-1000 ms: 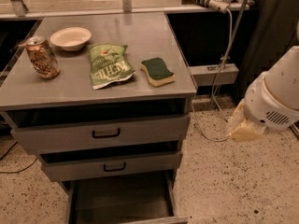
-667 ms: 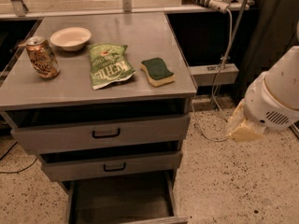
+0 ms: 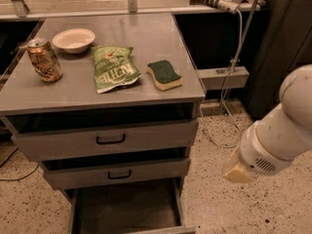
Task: Close bottom drawer
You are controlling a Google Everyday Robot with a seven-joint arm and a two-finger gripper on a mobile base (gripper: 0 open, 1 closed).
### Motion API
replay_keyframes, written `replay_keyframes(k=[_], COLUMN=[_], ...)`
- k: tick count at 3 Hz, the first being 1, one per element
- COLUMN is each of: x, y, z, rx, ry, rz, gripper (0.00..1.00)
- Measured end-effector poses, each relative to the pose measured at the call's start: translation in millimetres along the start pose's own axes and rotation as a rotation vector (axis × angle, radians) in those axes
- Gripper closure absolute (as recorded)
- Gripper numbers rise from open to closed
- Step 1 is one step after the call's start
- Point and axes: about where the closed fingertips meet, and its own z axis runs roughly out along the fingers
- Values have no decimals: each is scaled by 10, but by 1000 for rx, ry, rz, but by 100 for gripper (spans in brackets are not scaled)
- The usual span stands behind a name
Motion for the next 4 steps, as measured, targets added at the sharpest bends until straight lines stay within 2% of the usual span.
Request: replay_keyframes(k=[1,2,3,4], x=[179,179,275,355], y=[142,143,250,320], z=[597,599,1036,1688], rx=[-73,-73,-104,-145], ry=[5,5,13,30], rz=[65,65,101,138], gripper=[100,100,100,100])
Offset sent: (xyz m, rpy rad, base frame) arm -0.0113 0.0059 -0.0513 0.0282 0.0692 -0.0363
